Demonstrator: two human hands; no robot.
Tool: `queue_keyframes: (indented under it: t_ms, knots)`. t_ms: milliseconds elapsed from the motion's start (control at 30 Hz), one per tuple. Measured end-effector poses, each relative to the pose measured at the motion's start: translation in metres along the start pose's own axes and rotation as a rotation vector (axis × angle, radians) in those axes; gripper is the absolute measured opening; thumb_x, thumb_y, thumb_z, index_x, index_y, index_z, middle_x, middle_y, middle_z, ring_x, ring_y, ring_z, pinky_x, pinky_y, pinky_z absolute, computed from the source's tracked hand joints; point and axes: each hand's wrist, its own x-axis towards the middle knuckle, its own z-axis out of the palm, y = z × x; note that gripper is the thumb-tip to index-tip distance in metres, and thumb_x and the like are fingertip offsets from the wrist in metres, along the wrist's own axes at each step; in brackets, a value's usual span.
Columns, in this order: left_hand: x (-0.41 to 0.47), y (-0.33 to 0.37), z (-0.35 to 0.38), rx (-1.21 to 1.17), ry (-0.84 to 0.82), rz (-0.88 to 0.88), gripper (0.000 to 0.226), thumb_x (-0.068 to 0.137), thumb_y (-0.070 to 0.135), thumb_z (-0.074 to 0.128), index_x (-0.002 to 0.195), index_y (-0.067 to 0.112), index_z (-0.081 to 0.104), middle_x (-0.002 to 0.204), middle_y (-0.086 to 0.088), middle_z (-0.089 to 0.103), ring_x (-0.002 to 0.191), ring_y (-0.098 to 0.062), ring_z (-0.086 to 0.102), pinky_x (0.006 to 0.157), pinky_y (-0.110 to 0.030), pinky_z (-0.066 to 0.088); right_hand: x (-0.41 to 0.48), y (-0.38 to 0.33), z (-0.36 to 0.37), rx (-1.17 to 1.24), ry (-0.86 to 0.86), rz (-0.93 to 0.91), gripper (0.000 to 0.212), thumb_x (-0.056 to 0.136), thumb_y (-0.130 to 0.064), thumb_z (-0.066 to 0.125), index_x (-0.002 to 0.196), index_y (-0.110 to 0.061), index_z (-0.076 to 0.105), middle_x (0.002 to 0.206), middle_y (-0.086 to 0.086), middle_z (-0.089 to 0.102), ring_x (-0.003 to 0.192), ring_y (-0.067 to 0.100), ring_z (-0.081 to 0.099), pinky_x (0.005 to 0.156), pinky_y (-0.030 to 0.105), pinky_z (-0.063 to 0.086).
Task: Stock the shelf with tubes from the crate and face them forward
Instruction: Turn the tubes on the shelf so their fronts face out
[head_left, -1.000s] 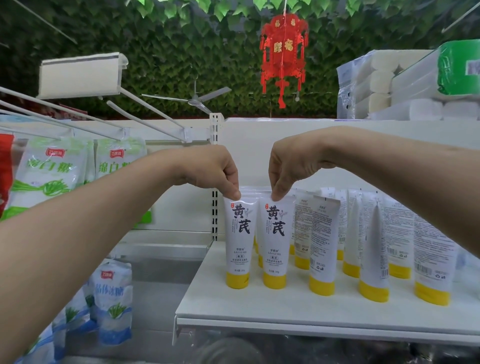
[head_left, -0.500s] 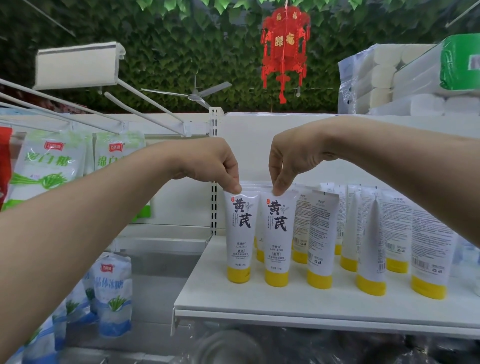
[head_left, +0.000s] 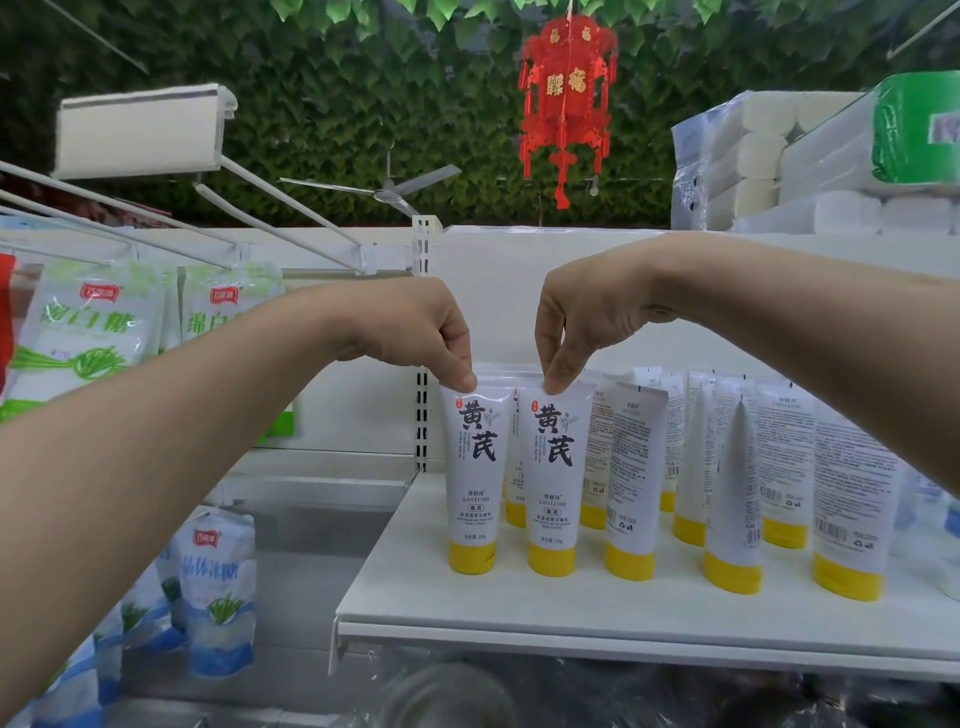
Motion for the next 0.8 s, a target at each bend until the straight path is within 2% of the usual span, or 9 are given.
queue_keyframes:
  t_ms: [133,267,400,633,733,800]
  knots:
    - [0.000,0.001,0.001,0.004,0.012,-0.009,0.018,0.069,0.043,0.084,0.072,0.027,0.075,0.063,0.008,0.060,0.068,-0.019,0.048,0.065,-0.036,0.035,-0.001,0.001,-0.001,-0.005,-0.001,-0.009,0.012,0.074,-0.032,0.084,0.073,-0.027,0.073,0.099,-0.008,0.069,0.107,0.023,0.059,0.088,0.035,0.044]
    - [-0.002,0.004,0.000,0.008,0.026,-0.012,0.013,0.073,0.036,0.083,0.070,0.025,0.075,0.063,0.010,0.065,0.069,-0.015,0.055,0.067,-0.032,0.041,-0.003,0.000,-0.001,-0.005,-0.001,-0.018,0.012,0.074,-0.032,0.084,0.074,-0.027,0.073,0.096,-0.010,0.069,0.107,0.021,0.058,0.089,0.034,0.044]
    - [-0.007,0.010,0.000,-0.009,0.032,-0.024,0.014,0.076,0.029,0.082,0.069,0.020,0.074,0.053,0.018,0.059,0.056,0.000,0.050,0.061,-0.023,0.037,-0.003,-0.002,-0.001,0.001,0.007,-0.018,0.012,0.075,-0.031,0.083,0.074,-0.026,0.073,0.100,-0.008,0.069,0.107,0.021,0.058,0.084,0.033,0.041]
    - [-0.011,0.010,0.000,-0.022,0.031,-0.035,0.014,0.076,0.029,0.081,0.068,0.020,0.073,0.055,0.017,0.061,0.060,-0.001,0.052,0.063,-0.023,0.038,0.000,-0.004,-0.001,0.003,0.002,-0.030,0.013,0.074,-0.031,0.084,0.071,-0.028,0.071,0.092,-0.011,0.067,0.108,0.025,0.059,0.088,0.034,0.046]
    - [-0.012,0.011,0.000,-0.029,0.029,-0.033,0.012,0.077,0.027,0.081,0.071,0.020,0.073,0.055,0.018,0.061,0.059,0.002,0.053,0.062,-0.023,0.037,-0.001,-0.005,-0.001,0.008,-0.005,-0.039,0.012,0.075,-0.029,0.083,0.073,-0.026,0.071,0.086,-0.013,0.066,0.100,0.017,0.058,0.082,0.030,0.046]
    - [-0.012,0.012,0.000,-0.038,0.024,-0.034,0.012,0.077,0.026,0.081,0.071,0.019,0.073,0.055,0.018,0.062,0.057,0.004,0.054,0.063,-0.022,0.037,-0.002,-0.006,-0.001,0.009,-0.009,-0.044,0.011,0.076,-0.029,0.082,0.074,-0.025,0.072,0.080,-0.015,0.066,0.096,0.014,0.058,0.085,0.031,0.049]
